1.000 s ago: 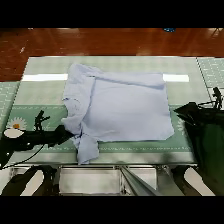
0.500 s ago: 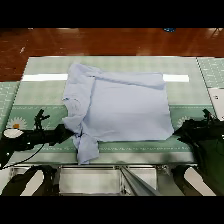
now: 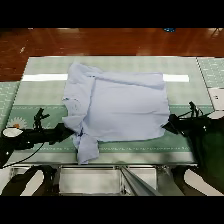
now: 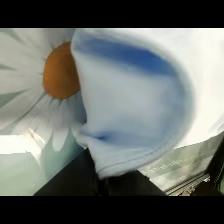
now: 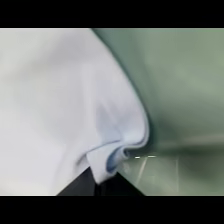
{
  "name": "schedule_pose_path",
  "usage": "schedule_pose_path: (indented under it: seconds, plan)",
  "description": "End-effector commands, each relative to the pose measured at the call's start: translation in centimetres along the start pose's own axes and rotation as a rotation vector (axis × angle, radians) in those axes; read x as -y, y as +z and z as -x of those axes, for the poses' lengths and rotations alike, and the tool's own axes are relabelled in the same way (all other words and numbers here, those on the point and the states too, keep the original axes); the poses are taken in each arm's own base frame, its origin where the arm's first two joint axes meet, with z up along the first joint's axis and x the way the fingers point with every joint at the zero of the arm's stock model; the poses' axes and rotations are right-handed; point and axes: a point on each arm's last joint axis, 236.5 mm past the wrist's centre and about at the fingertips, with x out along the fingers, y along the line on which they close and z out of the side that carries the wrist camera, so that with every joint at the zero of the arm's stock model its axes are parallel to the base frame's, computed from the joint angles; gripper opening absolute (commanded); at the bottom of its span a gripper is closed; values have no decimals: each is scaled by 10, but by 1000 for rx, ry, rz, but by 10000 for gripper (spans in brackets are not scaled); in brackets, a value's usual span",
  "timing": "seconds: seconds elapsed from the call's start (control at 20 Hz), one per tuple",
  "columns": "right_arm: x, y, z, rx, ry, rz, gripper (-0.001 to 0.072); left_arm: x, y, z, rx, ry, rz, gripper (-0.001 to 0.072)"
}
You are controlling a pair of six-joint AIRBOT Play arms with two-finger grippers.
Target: Fold the shirts.
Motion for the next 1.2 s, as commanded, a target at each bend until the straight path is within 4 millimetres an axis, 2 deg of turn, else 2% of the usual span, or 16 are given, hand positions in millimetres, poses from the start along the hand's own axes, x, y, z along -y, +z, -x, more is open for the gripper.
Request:
schedule_pose_path:
  seconds: [0.0,0.05,0.15,0.2,0.3,0.4,0.5,0.6,0.7,0.8,0.9,1.05,1.15]
  plan:
    - [-80,33,25,75,160,171,18,38,43,22,108,-57,-84,18]
    - [-104,51,47,126,181,234,18,61,69,40,176,-77,-138,18]
    - [-159,87,109,276,220,361,18,112,116,87,319,-113,-250,17]
    - [-186,103,146,363,225,422,18,141,138,118,404,-130,-297,17]
    - [-230,122,219,534,214,525,18,194,169,186,574,-161,-382,17]
    - [-267,120,284,670,208,612,18,239,184,257,741,-185,-441,17]
    - [-297,99,333,749,221,703,18,273,186,321,890,-195,-488,17]
    - [-314,74,371,823,224,767,18,299,177,375,1005,-194,-525,17]
    - [-320,46,404,911,200,818,18,322,157,414,1089,-163,-600,17]
    - [-310,15,428,987,136,846,18,346,132,443,1161,-134,-685,17]
    - [-294,-17,446,1040,54,861,18,370,96,457,1214,-98,-782,17]
    - [-269,-59,471,1129,-55,867,18,370,43,475,1334,134,-878,17]
    - [-257,-83,480,1162,-92,865,18,359,8,494,1429,258,-887,17]
